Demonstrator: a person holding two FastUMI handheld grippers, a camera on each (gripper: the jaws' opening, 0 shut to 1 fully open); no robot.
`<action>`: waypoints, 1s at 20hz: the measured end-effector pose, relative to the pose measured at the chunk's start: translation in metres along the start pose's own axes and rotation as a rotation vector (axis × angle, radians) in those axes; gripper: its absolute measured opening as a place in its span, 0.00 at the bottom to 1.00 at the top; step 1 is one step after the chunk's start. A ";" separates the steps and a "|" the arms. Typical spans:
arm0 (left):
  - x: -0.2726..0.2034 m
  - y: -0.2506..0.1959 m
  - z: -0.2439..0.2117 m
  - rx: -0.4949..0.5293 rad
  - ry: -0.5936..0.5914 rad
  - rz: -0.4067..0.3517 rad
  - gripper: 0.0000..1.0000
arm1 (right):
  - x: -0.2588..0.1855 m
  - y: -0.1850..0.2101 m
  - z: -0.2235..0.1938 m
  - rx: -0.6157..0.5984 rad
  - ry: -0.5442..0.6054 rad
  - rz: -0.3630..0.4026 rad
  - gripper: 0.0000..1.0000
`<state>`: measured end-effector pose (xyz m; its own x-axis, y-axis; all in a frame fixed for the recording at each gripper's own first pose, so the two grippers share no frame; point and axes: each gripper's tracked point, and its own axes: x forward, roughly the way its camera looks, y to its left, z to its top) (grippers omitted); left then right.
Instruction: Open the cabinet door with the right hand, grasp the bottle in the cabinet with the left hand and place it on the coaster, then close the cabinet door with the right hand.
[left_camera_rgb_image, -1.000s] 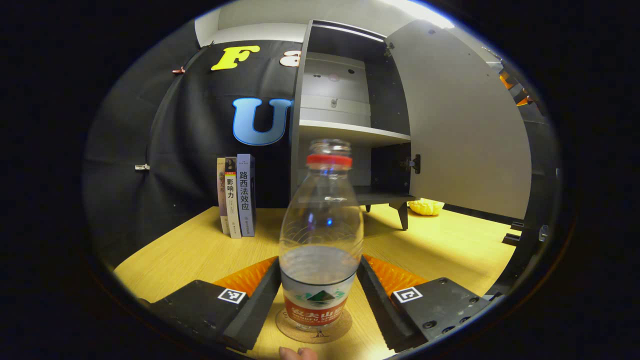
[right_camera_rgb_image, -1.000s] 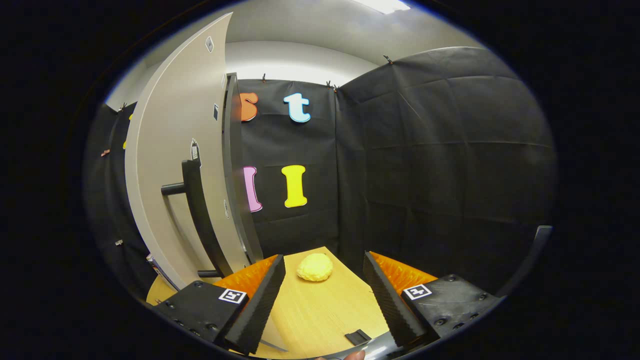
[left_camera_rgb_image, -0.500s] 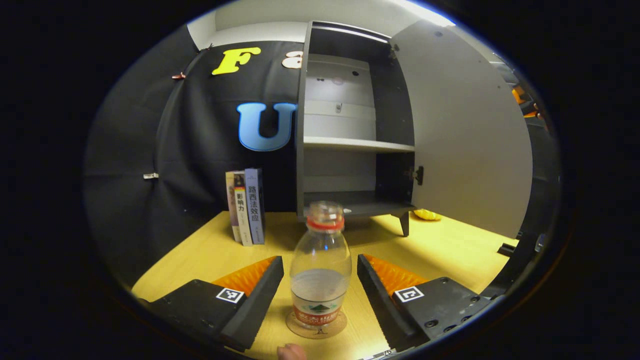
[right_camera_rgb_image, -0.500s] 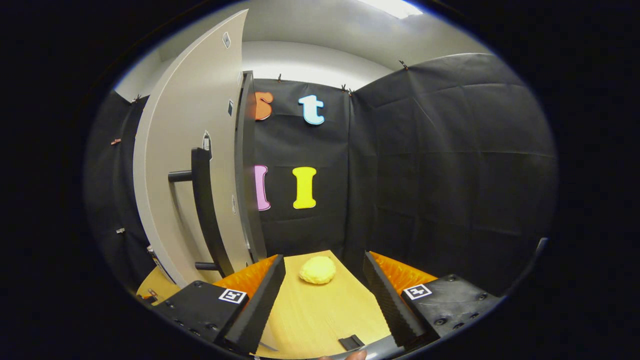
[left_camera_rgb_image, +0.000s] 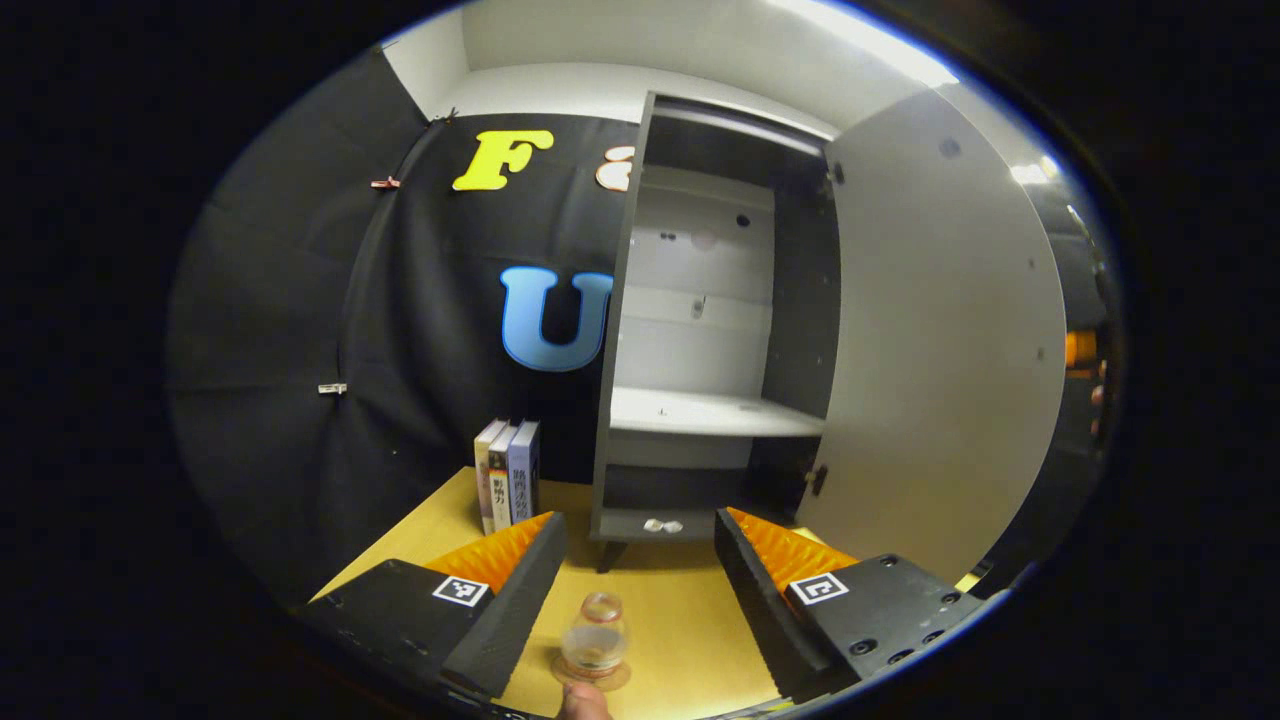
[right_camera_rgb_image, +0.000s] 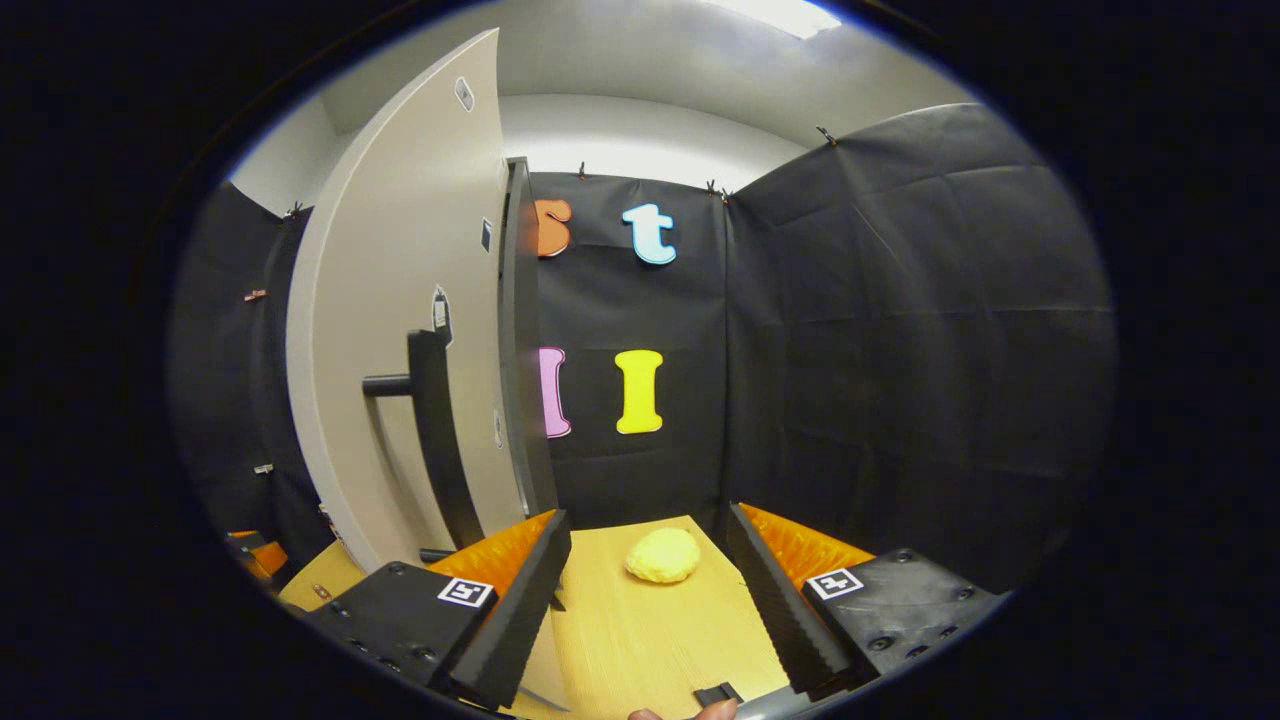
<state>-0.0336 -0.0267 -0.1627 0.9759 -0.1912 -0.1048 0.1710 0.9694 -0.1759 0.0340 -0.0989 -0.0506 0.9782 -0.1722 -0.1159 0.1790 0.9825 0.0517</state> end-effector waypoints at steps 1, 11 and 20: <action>-0.001 0.002 0.017 0.014 0.002 0.022 0.92 | -0.002 0.004 0.002 0.001 -0.006 0.016 0.98; -0.015 0.021 0.106 0.122 -0.038 0.116 0.93 | -0.010 0.012 0.039 0.110 -0.064 0.022 0.97; -0.018 0.018 0.113 0.130 -0.057 0.092 0.92 | -0.019 0.045 0.037 0.079 -0.058 0.064 0.97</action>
<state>-0.0331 0.0114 -0.0534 0.9938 -0.0949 -0.0579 0.0927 0.9949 -0.0395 0.0275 -0.0540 -0.0097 0.9920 -0.1150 -0.0527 0.1212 0.9834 0.1353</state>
